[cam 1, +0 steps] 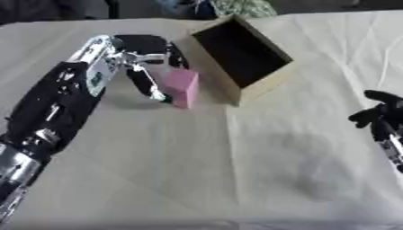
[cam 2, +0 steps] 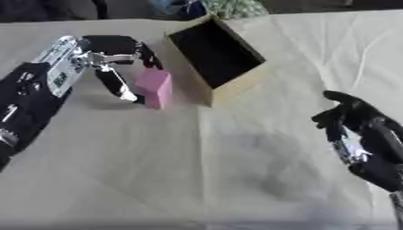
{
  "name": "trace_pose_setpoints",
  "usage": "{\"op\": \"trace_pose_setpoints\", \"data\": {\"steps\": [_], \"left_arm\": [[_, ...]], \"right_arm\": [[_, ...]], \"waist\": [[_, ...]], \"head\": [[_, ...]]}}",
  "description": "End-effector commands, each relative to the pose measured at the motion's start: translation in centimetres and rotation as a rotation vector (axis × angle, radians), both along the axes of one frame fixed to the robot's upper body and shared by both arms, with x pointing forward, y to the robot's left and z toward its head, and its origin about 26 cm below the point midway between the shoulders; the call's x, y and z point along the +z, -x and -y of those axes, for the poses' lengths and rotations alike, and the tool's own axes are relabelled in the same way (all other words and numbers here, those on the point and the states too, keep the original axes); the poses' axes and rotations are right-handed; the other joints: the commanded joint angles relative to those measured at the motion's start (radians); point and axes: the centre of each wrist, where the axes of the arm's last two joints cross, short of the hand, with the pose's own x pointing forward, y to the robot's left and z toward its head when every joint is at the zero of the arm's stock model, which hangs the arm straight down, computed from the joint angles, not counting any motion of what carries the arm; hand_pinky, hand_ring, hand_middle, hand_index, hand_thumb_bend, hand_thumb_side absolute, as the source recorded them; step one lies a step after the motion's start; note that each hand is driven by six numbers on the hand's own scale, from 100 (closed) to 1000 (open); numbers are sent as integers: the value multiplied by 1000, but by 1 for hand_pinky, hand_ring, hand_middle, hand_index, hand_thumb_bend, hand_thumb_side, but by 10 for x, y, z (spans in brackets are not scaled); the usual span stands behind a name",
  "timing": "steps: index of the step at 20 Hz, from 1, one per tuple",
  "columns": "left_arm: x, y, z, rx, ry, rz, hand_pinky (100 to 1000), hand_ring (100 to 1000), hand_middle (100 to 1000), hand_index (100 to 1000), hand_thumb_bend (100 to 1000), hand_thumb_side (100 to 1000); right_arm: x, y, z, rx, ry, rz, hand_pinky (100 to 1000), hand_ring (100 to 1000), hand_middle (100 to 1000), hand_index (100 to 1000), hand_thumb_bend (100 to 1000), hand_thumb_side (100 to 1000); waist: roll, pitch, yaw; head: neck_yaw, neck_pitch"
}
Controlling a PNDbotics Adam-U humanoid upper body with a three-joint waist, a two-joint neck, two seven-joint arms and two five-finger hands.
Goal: Pick up objects on the table and place them in the box.
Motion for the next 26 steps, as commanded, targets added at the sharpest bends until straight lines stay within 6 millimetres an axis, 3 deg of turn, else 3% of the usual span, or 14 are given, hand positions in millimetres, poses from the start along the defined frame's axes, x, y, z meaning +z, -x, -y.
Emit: {"op": "trace_pose_setpoints", "data": {"steps": [1,6,16,21,26], "left_arm": [[12,-1,-1,-6,31,29,753,566,464,702,405,278],[20,2,-2,-16,102,38,735,536,398,642,359,260],[82,5,17,-39,303,194,739,555,429,663,354,211],[91,-2,27,-34,312,239,740,563,438,672,371,210],[85,-11,34,-11,302,252,743,574,452,684,378,221]], "right_arm": [[6,-1,0,11,7,19,765,704,523,915,100,565],[6,-1,0,12,8,19,765,705,523,915,100,565],[8,-2,-3,39,20,21,765,705,523,915,100,564],[13,-5,-9,81,32,33,765,705,523,915,100,564],[21,-9,-16,127,35,52,765,705,523,915,100,564]], "waist": [[-2,-14,2],[0,-14,5],[10,-16,-10],[24,-7,-51],[33,12,-102]], "head": [[1,5],[1,5],[15,5],[32,1],[40,-19]]}}
